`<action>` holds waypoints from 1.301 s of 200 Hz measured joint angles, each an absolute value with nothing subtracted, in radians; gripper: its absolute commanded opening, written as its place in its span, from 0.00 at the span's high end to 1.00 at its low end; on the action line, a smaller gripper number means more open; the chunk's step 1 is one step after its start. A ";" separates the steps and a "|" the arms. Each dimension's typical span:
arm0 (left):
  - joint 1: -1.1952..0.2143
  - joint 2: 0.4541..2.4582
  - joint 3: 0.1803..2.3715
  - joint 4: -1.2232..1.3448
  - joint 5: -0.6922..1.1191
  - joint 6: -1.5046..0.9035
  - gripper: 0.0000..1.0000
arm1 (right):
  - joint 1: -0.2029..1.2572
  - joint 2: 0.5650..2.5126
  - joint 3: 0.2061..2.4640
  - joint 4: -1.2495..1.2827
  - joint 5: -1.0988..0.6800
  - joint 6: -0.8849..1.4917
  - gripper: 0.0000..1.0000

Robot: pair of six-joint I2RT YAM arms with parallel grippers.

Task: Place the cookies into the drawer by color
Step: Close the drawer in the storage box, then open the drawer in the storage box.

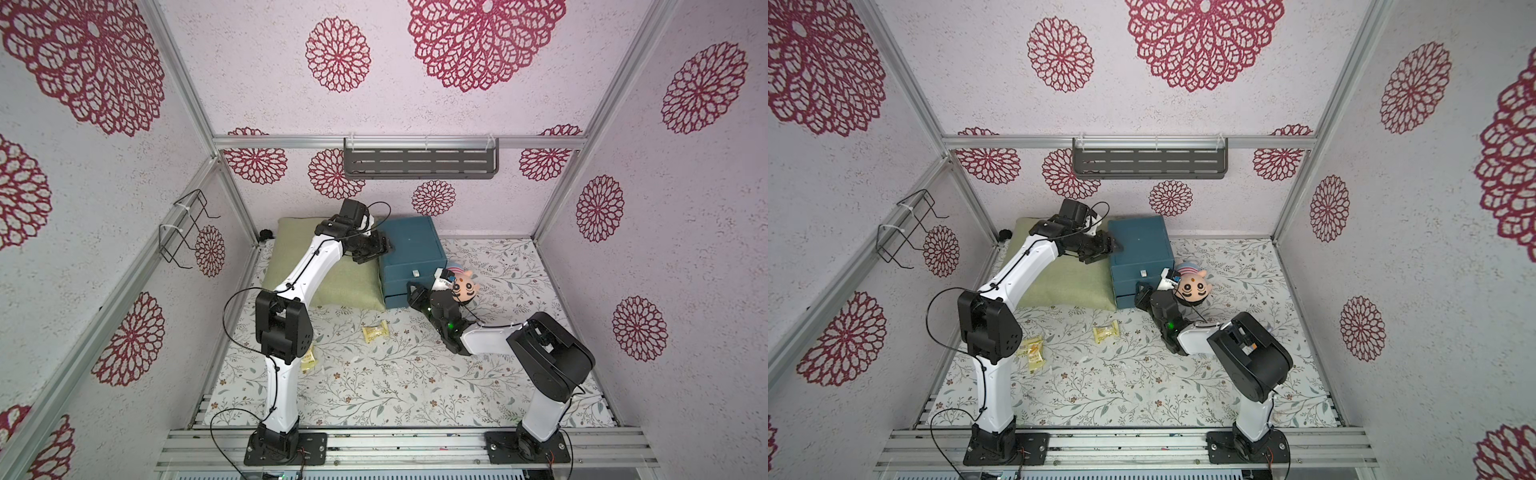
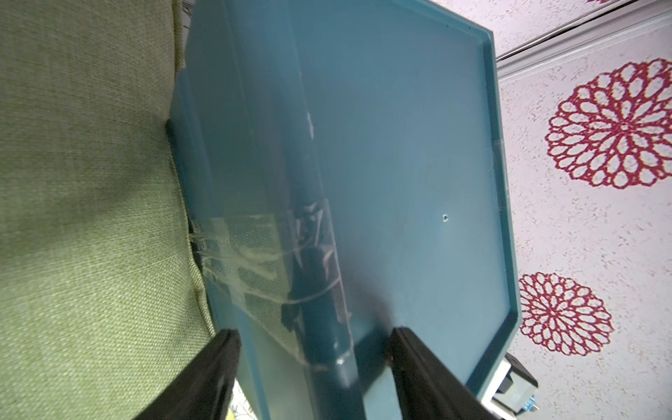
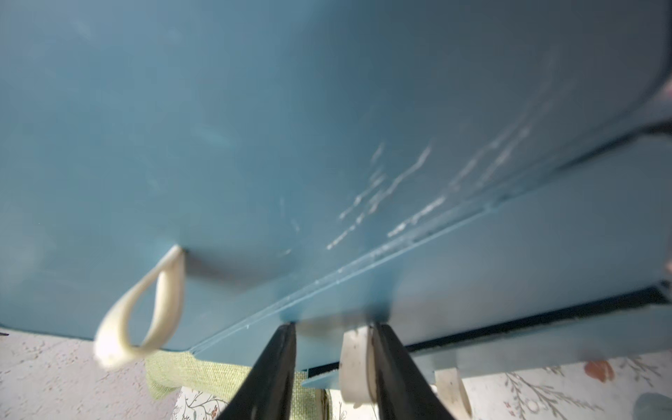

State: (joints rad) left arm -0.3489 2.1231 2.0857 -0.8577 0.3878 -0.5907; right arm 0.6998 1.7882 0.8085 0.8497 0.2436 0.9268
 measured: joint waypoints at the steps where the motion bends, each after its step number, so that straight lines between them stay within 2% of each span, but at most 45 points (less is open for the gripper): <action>1: -0.349 2.123 2.086 -0.858 0.388 -0.591 0.28 | 0.700 1.789 0.809 0.850 0.244 0.927 0.60; 69: -0.349 2.123 2.086 -0.857 0.388 -0.590 0.28 | 0.700 1.789 0.809 0.848 0.237 0.936 0.60; 102: -0.349 2.123 2.086 -0.857 0.388 -0.590 0.28 | 0.703 1.727 0.746 0.831 0.210 0.933 0.57; 126: -0.349 2.123 2.086 -0.858 0.386 -0.588 0.26 | 0.707 1.663 0.684 0.825 0.203 0.933 0.51; 152: -0.349 2.123 2.086 -0.859 0.379 -0.584 0.18 | 0.707 1.630 0.624 0.837 0.195 0.939 0.40; 157: -0.349 2.124 2.086 -0.860 0.378 -0.583 0.07 | 0.707 1.631 0.617 0.838 0.192 0.940 0.38; 163: -0.349 2.125 2.086 -0.860 0.376 -0.583 0.00 | 0.707 1.631 0.607 0.840 0.186 0.941 0.36; 207: -0.349 2.131 2.084 -0.862 0.374 -0.579 0.03 | 0.704 1.681 0.578 0.876 0.155 0.970 0.27; 233: -0.349 2.131 2.084 -0.862 0.374 -0.579 0.03 | 0.693 1.731 0.584 0.903 0.131 0.996 0.26; 260: -0.349 2.131 2.084 -0.862 0.374 -0.579 0.03 | 0.682 1.779 0.601 0.921 0.112 1.024 0.34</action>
